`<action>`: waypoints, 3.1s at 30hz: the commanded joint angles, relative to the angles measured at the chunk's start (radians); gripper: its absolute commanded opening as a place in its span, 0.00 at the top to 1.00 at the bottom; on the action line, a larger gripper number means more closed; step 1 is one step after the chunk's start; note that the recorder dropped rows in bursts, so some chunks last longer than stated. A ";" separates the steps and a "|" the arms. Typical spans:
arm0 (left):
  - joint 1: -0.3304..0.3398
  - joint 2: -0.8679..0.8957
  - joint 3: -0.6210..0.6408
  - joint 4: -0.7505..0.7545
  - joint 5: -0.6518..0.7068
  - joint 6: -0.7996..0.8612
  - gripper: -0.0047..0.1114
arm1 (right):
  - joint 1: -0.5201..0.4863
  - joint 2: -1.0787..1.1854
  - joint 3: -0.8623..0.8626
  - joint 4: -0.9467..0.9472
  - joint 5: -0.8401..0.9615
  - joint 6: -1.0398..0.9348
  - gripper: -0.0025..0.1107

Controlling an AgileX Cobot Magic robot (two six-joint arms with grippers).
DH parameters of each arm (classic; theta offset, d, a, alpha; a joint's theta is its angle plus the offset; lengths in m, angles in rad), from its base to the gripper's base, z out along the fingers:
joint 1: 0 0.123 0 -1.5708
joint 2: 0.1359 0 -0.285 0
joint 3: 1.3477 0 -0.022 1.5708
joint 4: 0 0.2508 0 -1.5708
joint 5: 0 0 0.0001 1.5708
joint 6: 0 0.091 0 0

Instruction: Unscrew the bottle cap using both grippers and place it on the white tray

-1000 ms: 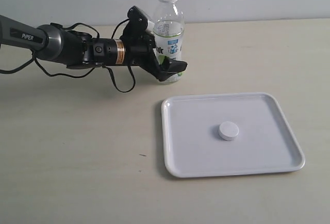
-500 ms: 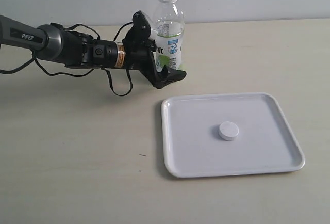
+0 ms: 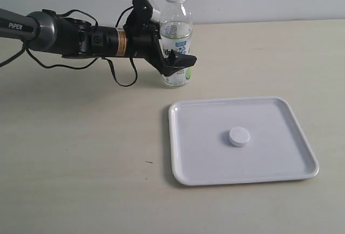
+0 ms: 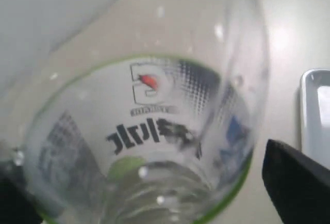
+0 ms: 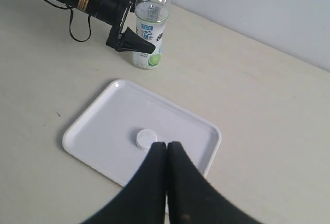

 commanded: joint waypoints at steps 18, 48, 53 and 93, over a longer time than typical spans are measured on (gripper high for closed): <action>0.014 -0.228 0.001 -0.009 -0.025 -0.114 0.05 | 0.001 -0.003 -0.007 -0.019 -0.005 -0.004 0.98; 0.463 -0.628 0.001 0.422 -0.443 -1.193 0.37 | 0.001 -0.003 -0.007 -0.021 0.006 -0.012 0.98; 0.463 -0.655 0.001 0.422 -0.443 -1.238 0.94 | 0.001 -0.003 -0.007 -0.021 0.009 -0.011 0.98; 0.461 -1.594 1.563 -0.477 -0.043 -0.091 0.96 | 0.001 0.291 0.907 0.218 -1.640 0.022 0.98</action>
